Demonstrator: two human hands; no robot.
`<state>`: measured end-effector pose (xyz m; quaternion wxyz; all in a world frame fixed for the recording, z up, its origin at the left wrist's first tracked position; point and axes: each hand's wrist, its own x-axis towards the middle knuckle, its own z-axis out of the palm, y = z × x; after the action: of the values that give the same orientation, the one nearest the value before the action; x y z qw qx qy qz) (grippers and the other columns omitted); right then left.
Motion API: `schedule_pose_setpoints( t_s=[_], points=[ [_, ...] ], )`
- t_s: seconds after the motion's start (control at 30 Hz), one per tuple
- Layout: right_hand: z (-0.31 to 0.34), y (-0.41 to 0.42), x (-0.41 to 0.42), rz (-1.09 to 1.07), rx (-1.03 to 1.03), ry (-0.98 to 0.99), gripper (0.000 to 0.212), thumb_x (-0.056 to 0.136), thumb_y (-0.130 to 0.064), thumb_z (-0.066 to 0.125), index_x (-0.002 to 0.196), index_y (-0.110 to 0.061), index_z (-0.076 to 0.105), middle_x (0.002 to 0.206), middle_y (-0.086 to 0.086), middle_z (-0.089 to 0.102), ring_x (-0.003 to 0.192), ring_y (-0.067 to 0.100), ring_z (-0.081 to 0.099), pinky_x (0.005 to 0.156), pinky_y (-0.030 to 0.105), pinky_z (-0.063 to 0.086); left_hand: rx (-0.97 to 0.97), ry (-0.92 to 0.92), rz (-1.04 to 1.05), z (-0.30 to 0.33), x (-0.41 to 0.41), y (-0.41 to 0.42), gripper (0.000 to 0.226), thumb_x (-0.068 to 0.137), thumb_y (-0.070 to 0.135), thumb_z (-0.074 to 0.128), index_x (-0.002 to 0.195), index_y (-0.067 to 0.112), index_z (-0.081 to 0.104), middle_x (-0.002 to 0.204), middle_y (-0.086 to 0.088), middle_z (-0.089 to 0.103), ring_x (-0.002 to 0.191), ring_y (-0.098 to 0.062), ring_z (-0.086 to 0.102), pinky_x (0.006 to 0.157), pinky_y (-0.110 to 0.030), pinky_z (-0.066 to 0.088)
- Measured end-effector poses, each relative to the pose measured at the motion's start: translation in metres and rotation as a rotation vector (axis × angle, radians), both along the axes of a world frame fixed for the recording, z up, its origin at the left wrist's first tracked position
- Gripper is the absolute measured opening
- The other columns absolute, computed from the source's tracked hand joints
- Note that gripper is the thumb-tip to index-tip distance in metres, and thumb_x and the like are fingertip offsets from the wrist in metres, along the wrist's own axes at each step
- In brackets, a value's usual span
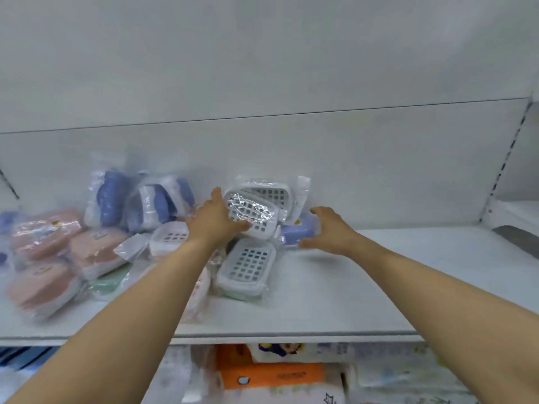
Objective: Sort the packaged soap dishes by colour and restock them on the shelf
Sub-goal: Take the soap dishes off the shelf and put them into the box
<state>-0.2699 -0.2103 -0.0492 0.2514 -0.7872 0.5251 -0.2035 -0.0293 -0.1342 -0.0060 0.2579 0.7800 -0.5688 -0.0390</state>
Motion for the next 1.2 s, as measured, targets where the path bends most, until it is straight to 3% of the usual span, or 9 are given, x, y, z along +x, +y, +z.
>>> schedule_pose_setpoints(
  t_s=[0.1,0.17,0.33,0.5,0.6,0.77,0.9,1.07,1.2],
  points=[
    [-0.009,-0.023,0.017,0.074,-0.046,0.077,0.071,0.063,-0.042,0.084,0.120,-0.017,0.050,0.118,-0.001,0.049,0.114,0.024,0.048,0.085,0.035,0.046,0.014,-0.066,0.053,-0.001,-0.001,-0.004,0.095,0.071,0.056,0.079,0.142,0.015,0.031,0.128,-0.008,0.060,0.119,-0.034,0.055,0.096,-0.044,0.044],
    [-0.011,-0.030,0.023,0.102,-0.090,0.175,0.065,0.062,-0.050,0.080,0.110,-0.020,0.047,0.107,-0.004,0.046,0.106,0.020,0.043,0.079,0.034,0.042,-0.018,-0.004,0.042,-0.001,-0.003,-0.006,0.080,0.068,0.053,0.082,0.129,0.018,0.043,0.118,-0.002,0.066,0.107,-0.028,0.061,0.091,-0.043,0.048],
    [-0.014,-0.026,0.011,0.077,-0.142,0.385,0.078,0.061,-0.069,0.072,0.121,-0.026,0.048,0.115,-0.004,0.050,0.106,0.020,0.049,0.086,0.036,0.042,-0.124,0.251,-0.014,-0.008,-0.014,0.000,0.054,0.064,0.035,0.089,0.103,0.016,0.057,0.096,0.002,0.070,0.089,-0.020,0.067,0.082,-0.046,0.057],
    [-0.017,-0.002,-0.019,-0.064,-0.180,0.489,0.085,0.061,-0.076,0.068,0.118,-0.016,0.048,0.114,0.002,0.049,0.112,0.024,0.043,0.084,0.034,0.035,-0.202,0.388,-0.008,-0.012,-0.028,0.019,0.043,0.068,0.029,0.088,0.098,0.018,0.059,0.093,0.004,0.070,0.084,-0.016,0.070,0.074,-0.041,0.060],
    [-0.019,0.021,-0.046,-0.151,-0.138,0.403,0.079,0.062,-0.068,0.072,0.113,-0.014,0.044,0.110,0.001,0.048,0.109,0.024,0.041,0.077,0.032,0.033,-0.270,0.454,0.014,-0.009,-0.046,0.043,0.037,0.080,0.024,0.080,0.102,0.021,0.050,0.096,0.009,0.060,0.088,-0.012,0.064,0.065,-0.028,0.052],
    [-0.015,0.071,-0.072,-0.264,-0.082,0.184,0.073,0.062,-0.063,0.075,0.105,-0.013,0.042,0.104,0.003,0.051,0.100,0.025,0.046,0.070,0.035,0.044,-0.396,0.648,0.021,-0.013,-0.077,0.092,0.042,0.090,0.020,0.069,0.116,0.029,0.037,0.103,0.011,0.058,0.098,-0.016,0.062,0.082,-0.037,0.055],
    [-0.008,0.111,-0.067,-0.311,-0.133,-0.020,0.072,0.059,-0.062,0.074,0.107,-0.017,0.043,0.103,-0.002,0.051,0.098,0.022,0.048,0.067,0.034,0.044,-0.469,0.636,0.021,-0.016,-0.081,0.133,0.040,0.089,0.023,0.071,0.115,0.026,0.041,0.102,0.013,0.062,0.092,-0.006,0.063,0.084,-0.035,0.058],
    [0.003,0.175,-0.033,-0.241,-0.227,-0.231,0.072,0.056,-0.062,0.075,0.110,-0.025,0.044,0.105,-0.009,0.050,0.101,0.017,0.050,0.077,0.039,0.051,-0.558,0.630,0.033,-0.018,-0.060,0.197,0.040,0.086,0.022,0.074,0.117,0.028,0.048,0.101,0.016,0.064,0.089,0.006,0.062,0.080,-0.020,0.053],
    [0.009,0.231,0.012,-0.141,-0.297,-0.288,0.074,0.060,-0.058,0.078,0.116,-0.028,0.042,0.106,-0.013,0.046,0.104,0.013,0.045,0.079,0.037,0.048,-0.593,0.618,0.074,-0.024,-0.019,0.264,0.040,0.085,0.021,0.075,0.115,0.028,0.050,0.103,0.014,0.064,0.091,0.002,0.063,0.080,-0.025,0.056]
  ],
)
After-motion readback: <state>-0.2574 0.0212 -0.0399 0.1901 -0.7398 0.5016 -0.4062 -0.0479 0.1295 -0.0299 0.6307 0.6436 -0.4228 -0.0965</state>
